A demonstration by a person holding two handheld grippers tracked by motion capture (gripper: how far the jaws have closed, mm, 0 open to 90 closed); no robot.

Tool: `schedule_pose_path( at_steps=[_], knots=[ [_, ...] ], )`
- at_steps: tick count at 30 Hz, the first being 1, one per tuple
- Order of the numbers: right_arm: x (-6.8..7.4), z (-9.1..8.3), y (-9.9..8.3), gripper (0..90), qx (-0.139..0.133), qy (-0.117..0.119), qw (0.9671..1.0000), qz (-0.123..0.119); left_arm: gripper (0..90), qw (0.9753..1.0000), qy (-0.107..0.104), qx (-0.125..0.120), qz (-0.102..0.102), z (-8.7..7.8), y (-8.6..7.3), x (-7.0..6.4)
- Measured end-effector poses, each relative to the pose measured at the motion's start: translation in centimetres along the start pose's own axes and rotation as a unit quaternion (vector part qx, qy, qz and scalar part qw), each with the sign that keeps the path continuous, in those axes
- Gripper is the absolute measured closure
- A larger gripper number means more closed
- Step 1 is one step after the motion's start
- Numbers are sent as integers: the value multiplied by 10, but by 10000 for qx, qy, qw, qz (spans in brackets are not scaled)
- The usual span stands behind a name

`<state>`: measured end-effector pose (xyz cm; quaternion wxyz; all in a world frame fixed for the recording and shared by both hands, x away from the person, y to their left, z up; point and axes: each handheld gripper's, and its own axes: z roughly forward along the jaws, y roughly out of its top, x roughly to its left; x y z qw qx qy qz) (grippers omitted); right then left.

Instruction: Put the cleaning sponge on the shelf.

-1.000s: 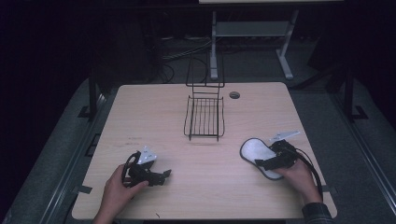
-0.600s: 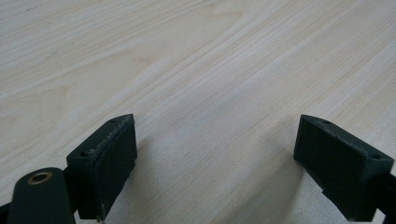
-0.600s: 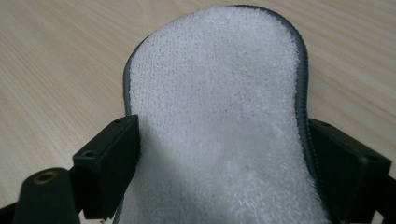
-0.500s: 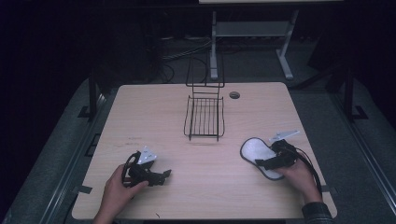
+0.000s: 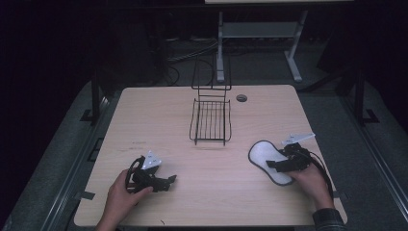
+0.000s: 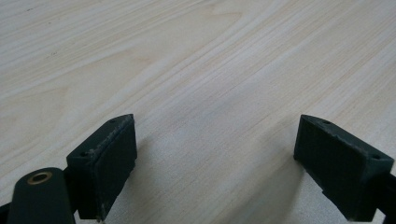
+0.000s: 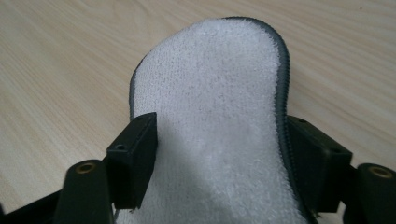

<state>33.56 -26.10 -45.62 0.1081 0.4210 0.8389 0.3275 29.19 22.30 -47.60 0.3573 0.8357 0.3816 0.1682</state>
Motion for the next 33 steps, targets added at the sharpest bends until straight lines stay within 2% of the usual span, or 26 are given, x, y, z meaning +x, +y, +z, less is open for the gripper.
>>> schedule_pose_path(
  at_steps=[8, 19, 22, 28, 33],
  knots=[
    [0, -9, 1, 438, -232, -25, 9997, 4, 124, 10000, -1, -4, 4, 0, 0, 0],
    [0, -18, 1, 530, -437, -31, 9990, 48, 124, 10000, -2, -6, -6, 0, 0, 0],
    [0, -22, 1, 582, -493, 82, 9986, 162, 124, 10000, -4, -6, -3, 0, 0, 0],
    [-1, -30, 4, 670, -601, 360, 9973, 242, 124, 10000, -4, -6, -4, 0, 0, 0],
    [1, -35, 5, 705, -649, 427, 9967, 241, 124, 10000, -3, -7, -2, 0, 0, 0]
  ],
)
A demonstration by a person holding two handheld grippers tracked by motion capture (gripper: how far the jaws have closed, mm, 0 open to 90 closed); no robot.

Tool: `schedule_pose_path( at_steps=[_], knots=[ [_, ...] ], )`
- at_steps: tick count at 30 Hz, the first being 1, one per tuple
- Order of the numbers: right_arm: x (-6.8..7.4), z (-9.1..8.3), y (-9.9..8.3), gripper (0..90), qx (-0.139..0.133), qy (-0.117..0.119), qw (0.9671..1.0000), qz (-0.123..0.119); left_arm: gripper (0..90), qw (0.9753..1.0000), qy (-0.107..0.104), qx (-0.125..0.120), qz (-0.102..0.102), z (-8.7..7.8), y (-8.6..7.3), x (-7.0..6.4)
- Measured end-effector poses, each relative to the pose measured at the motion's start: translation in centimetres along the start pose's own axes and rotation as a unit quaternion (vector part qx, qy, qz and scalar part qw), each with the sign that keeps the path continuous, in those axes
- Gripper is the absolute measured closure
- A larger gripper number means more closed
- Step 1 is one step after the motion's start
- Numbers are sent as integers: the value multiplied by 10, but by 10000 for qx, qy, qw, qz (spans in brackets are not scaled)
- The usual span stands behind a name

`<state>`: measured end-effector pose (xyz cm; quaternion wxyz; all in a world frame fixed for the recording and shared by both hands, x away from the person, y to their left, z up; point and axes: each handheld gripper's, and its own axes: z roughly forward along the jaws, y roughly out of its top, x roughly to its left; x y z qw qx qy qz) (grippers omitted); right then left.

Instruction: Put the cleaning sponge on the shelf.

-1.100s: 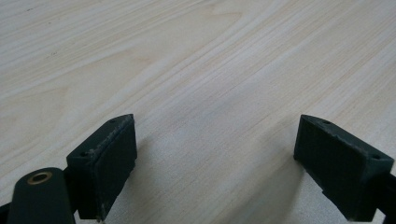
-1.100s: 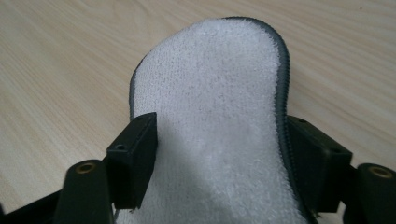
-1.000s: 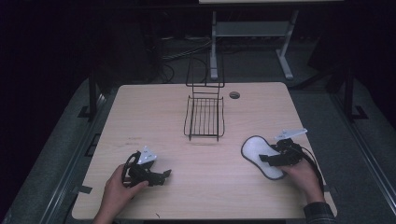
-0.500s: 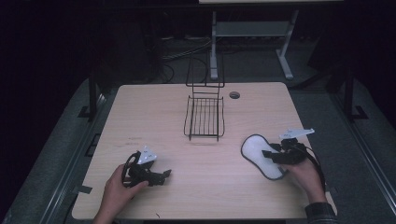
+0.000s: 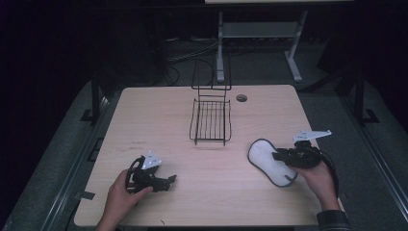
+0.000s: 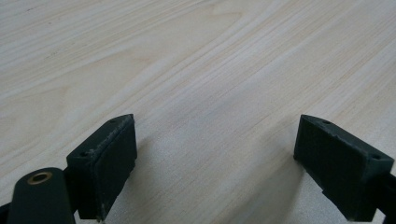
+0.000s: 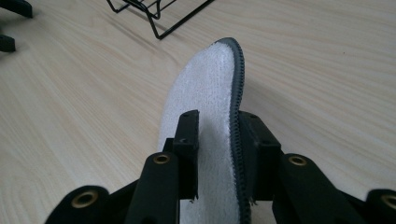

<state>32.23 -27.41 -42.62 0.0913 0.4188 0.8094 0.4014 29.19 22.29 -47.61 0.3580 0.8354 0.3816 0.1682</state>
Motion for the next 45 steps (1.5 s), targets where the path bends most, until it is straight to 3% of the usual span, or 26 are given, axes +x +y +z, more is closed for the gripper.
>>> schedule_pose_path(
  at_steps=[12, 26, 45],
  knots=[
    [6, -10, 3, 819, -189, 78, 9998, -75, 124, 10000, -1, 1, -5, 0, 0, 0],
    [6, -15, 9, 822, -333, 11, 9994, -73, 124, 10000, -1, 0, 0, 0, 0, 0],
    [2, -7, 48, 822, -655, -28, 9978, -41, 123, 10000, 36, 18, -25, 0, 1, -1]
  ],
)
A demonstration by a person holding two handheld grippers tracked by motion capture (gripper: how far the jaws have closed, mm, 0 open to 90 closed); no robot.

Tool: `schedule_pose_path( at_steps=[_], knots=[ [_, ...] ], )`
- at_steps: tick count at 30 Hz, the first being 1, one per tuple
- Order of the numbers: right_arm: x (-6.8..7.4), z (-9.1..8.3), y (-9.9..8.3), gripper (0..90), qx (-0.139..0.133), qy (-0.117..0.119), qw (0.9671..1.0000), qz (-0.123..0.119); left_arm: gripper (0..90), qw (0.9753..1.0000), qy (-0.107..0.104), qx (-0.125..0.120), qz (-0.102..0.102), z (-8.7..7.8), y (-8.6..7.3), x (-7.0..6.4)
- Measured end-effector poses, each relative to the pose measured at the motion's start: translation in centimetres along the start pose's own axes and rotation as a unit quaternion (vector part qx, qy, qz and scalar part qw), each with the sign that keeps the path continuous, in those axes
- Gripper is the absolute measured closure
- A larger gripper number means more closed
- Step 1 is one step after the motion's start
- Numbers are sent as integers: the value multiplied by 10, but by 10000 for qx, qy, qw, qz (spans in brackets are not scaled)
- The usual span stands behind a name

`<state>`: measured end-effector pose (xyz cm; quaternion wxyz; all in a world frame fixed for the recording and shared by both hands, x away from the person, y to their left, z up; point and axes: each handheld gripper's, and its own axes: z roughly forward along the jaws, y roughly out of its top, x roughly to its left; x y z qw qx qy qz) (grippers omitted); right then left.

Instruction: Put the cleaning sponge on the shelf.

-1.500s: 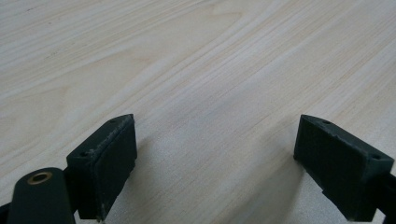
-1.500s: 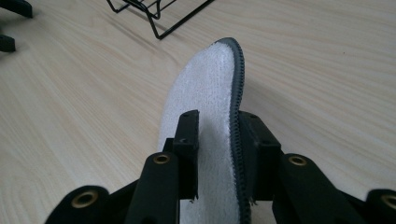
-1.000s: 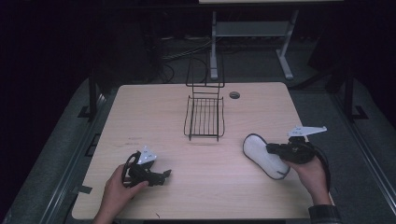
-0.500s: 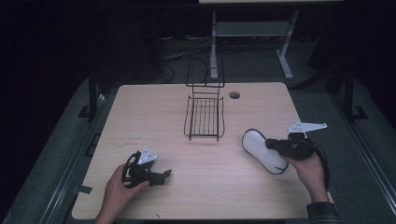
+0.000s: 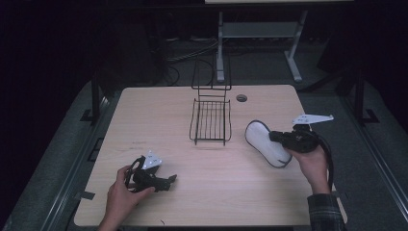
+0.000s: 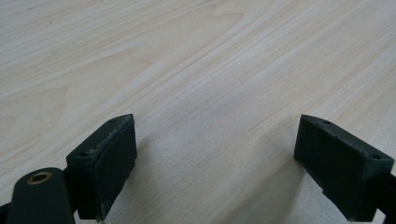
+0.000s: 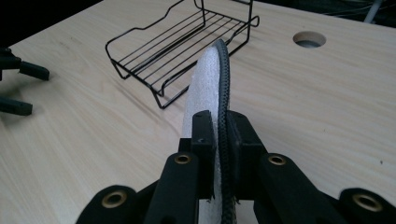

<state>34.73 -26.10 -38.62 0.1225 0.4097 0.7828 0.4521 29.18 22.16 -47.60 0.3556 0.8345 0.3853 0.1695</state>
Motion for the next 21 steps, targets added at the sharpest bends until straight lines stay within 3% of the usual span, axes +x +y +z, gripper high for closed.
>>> schedule_pose_path(
  at_steps=[14, 21],
  knots=[
    [-4, 7, 38, 822, -226, 72, 9996, -128, 123, 10000, -2, 12, 4, 0, 0, 0],
    [2, 24, 58, 822, -246, 168, 9994, -186, 124, 10000, 2, 10, 3, 0, 0, 0]
  ],
)
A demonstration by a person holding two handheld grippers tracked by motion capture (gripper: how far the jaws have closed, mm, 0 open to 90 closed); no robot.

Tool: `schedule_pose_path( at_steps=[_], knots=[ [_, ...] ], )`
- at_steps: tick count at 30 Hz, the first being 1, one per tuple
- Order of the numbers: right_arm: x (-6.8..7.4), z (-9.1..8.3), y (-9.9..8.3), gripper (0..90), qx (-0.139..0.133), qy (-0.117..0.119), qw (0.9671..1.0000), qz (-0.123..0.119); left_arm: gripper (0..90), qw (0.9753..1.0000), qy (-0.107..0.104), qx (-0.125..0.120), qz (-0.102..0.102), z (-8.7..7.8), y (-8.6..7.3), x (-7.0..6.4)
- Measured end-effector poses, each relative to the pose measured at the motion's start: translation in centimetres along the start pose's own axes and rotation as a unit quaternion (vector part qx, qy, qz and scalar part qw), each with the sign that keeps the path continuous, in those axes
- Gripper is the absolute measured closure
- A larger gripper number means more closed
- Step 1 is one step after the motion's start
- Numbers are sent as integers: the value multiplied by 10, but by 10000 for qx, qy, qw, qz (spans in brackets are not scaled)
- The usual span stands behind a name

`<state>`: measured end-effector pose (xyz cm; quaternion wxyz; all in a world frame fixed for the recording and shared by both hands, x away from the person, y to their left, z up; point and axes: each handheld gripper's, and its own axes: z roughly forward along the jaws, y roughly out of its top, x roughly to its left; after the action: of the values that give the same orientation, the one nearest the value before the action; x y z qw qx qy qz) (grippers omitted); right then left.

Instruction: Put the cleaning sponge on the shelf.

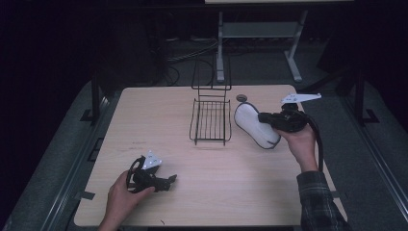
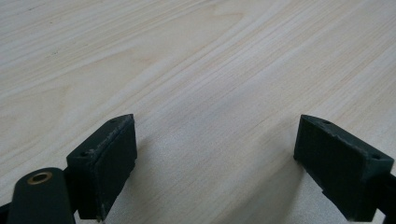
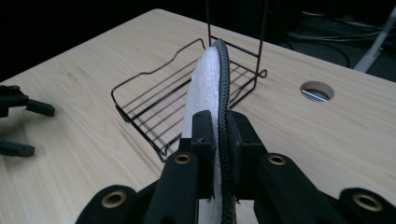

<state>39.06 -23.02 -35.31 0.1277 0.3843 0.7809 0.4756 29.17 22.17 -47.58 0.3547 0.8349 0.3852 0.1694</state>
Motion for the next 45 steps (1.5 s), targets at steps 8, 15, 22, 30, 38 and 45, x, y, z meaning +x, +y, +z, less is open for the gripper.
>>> schedule_pose_path(
  at_steps=[8, 15, 22, 30, 38, 45],
  knots=[
    [5, 22, 20, 822, -21, 102, 9999, -76, 124, 10000, -4, -1, -13, 0, 0, 0],
    [13, 42, 36, 822, -22, 190, 9997, -144, 124, 10000, -5, 1, -12, 0, 0, 0],
    [19, 66, 46, 822, -58, 251, 9995, -163, 124, 10000, -5, 0, -12, 0, 0, 0],
    [25, 92, 51, 822, 13, 353, 9993, -108, 124, 10000, -6, -6, -17, 0, 0, 0],
    [29, 125, 53, 821, 160, 439, 9989, -48, 124, 10000, -4, 4, -5, 0, 0, 0],
    [29, 140, 49, 820, 241, 442, 9987, 61, 124, 10000, -4, 5, -5, 0, 0, 0]
  ],
)
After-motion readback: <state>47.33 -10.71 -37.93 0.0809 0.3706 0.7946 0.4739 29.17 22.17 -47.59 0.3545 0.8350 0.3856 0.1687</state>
